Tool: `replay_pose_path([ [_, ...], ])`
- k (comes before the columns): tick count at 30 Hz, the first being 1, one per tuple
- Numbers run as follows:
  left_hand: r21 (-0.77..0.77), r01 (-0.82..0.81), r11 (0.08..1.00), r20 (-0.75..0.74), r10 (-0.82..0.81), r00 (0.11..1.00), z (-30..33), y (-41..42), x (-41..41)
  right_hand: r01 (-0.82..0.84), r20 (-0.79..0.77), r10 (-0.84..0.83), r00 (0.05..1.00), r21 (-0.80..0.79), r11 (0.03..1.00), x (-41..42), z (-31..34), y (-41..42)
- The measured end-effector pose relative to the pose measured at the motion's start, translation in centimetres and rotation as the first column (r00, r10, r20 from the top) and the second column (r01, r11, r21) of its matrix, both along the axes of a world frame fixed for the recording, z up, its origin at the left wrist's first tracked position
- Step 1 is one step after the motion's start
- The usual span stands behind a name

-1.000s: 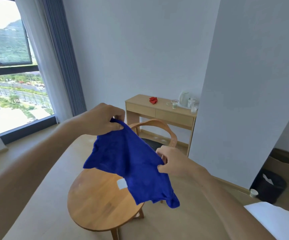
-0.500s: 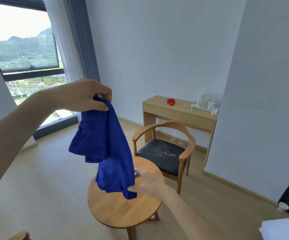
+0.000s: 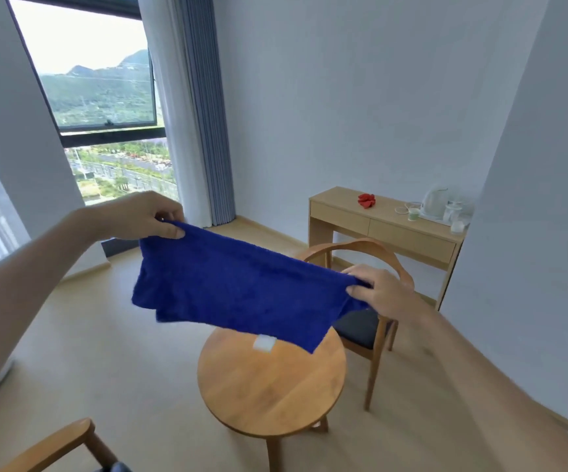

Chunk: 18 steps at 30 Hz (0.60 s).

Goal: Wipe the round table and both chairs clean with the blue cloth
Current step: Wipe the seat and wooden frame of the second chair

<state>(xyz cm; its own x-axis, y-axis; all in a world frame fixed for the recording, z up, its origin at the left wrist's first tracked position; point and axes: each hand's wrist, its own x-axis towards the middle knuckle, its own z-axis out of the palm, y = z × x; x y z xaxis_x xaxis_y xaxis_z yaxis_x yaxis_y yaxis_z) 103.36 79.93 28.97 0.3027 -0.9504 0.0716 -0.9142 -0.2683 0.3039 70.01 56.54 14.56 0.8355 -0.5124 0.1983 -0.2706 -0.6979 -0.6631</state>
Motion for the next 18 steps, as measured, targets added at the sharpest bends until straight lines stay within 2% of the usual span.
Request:
replay_pose_path([
  [3, -0.010, 0.014, 1.000, -0.100, -0.015, 0.995, -1.5, -0.1, 0.2, 0.006, 0.033, -0.005, 0.999, -0.008, 1.000, -1.5, 3.6, -0.7],
  [6, -0.032, 0.037, 0.999, -0.136, -0.041, 0.990, -2.4, -0.7, -0.3, 0.039, 0.055, -0.044, 0.998, 0.076, 0.996, -2.8, 5.9, -1.4],
  [10, -0.056, 0.036, 0.998, -0.172, -0.045, 0.984, -3.2, -1.7, -1.5, 0.144, -0.018, -0.143, 0.990, 0.110, 0.983, -4.2, 7.1, -2.2],
  [15, 0.003, 0.006, 1.000, -0.231, -0.005, 0.973, -4.9, -3.1, -3.1, 0.208, -0.118, -0.195, 0.974, 0.114, 0.971, -5.5, 7.0, -1.8],
  [18, 0.035, -0.008, 0.999, -0.195, 0.014, 0.981, -5.8, -4.0, -3.7, 0.249, -0.144, -0.233, 0.962, 0.103, 0.963, -5.9, 6.6, -1.3],
])
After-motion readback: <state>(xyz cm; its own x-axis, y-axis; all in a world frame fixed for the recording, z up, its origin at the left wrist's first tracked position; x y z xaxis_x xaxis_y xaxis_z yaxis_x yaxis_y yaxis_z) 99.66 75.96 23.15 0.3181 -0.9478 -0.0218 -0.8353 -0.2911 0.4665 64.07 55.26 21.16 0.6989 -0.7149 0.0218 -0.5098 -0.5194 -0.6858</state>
